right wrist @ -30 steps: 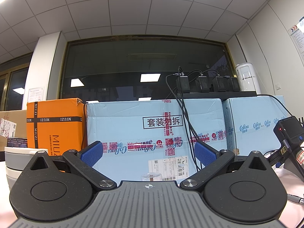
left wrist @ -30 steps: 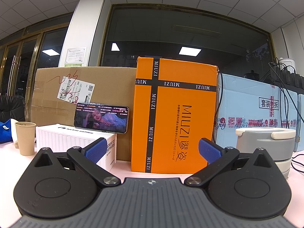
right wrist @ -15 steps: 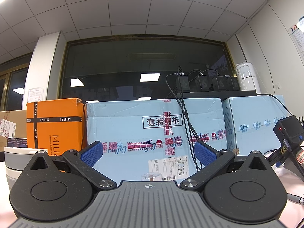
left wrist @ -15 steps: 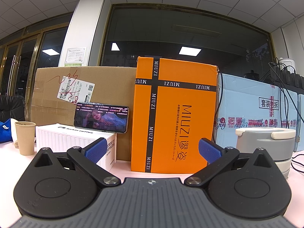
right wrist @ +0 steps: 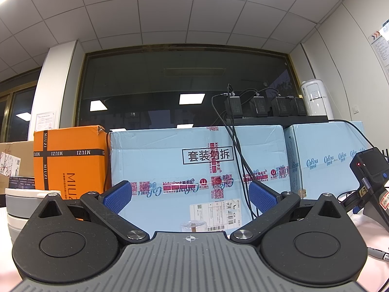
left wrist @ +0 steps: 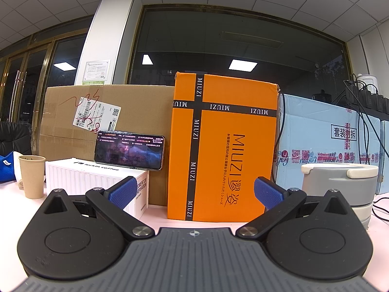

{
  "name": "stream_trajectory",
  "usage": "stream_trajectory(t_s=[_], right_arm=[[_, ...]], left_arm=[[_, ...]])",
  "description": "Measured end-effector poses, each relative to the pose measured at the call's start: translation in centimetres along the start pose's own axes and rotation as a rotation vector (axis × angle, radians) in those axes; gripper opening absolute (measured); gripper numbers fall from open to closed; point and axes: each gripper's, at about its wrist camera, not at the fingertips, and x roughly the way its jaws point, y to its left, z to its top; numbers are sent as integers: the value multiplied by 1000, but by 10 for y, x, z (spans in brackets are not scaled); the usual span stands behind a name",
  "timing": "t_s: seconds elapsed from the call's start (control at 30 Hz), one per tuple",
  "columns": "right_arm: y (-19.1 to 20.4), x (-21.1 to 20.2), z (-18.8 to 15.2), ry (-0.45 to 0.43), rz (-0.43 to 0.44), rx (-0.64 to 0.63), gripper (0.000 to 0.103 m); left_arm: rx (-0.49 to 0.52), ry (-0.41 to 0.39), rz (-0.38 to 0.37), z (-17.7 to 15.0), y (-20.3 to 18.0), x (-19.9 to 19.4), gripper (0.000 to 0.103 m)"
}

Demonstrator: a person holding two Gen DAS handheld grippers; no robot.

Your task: Clean container

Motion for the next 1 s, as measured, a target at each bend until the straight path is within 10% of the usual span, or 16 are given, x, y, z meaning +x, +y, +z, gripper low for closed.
stream_trajectory(t_s=[1.0], right_arm=[[-1, 1, -1, -4, -4, 6, 103]], left_arm=[[-1, 2, -5, 1, 1, 1, 103]])
